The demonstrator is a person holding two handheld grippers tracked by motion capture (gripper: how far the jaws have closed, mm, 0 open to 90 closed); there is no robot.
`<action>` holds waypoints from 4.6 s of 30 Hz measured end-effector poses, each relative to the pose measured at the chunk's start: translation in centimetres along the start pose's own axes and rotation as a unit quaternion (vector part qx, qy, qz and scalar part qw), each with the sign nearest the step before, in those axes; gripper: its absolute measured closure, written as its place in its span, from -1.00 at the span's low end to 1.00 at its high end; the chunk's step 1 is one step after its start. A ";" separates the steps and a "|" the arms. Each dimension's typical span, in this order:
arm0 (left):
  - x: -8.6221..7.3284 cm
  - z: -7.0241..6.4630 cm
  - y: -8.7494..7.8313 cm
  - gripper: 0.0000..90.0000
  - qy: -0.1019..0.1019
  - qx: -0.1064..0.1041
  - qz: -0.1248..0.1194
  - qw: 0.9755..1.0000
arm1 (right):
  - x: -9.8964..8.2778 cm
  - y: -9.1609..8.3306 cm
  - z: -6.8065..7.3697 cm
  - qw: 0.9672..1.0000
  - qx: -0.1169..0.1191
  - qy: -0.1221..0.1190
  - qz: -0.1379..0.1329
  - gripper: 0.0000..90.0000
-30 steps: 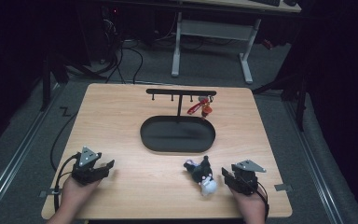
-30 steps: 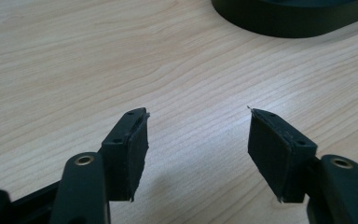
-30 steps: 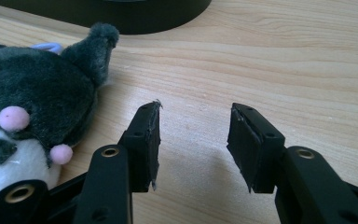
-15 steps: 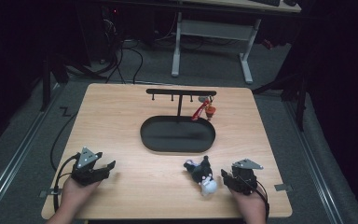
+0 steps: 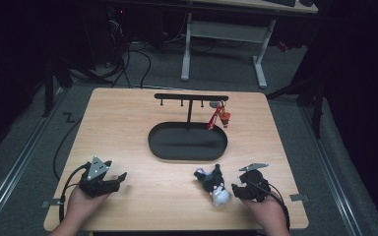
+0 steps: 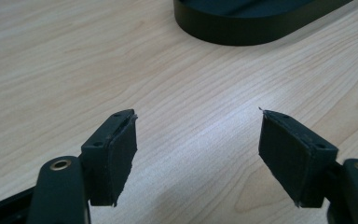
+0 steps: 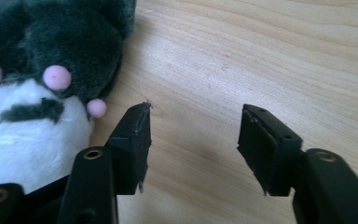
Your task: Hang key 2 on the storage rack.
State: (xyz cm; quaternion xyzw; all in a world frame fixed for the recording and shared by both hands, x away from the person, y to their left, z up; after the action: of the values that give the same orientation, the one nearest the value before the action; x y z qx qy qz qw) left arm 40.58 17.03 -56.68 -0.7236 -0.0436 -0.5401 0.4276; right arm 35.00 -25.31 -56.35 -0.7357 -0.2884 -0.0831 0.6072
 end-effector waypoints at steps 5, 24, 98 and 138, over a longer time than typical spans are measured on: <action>-0.2 0.0 0.2 -0.38 -0.007 -0.003 0.002 1.000 | 0.2 -0.7 -0.2 1.000 -0.002 -0.010 0.029 -0.06; -0.9 0.0 0.1 -0.38 -0.008 -0.012 0.014 1.000 | 1.2 -2.6 0.5 0.992 0.020 -0.055 0.110 -0.17; -0.9 -0.7 0.8 -0.41 0.006 -0.030 0.021 0.999 | 7.0 -5.2 3.2 0.992 0.048 -0.056 0.105 0.08; -1.0 -0.6 0.7 -0.41 0.006 -0.035 0.025 0.999 | 17.1 -7.6 1.1 0.994 0.047 -0.041 0.085 0.08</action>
State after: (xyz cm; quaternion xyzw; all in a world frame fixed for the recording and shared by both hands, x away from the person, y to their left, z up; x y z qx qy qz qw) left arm 40.07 16.54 -57.91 -0.7356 -0.0044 -0.5349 0.4157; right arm 44.81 -18.00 -42.13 -0.7307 -0.2531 0.0124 0.6339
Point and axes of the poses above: each handheld gripper's, and its own axes: y roughly forward along the jaws, x roughly out of its top, z roughly to its left, the point moved 9 cm from there along y, roughly forward along the jaws, and after that the axes turned 12 degrees about -x, right-handed, at the moved point
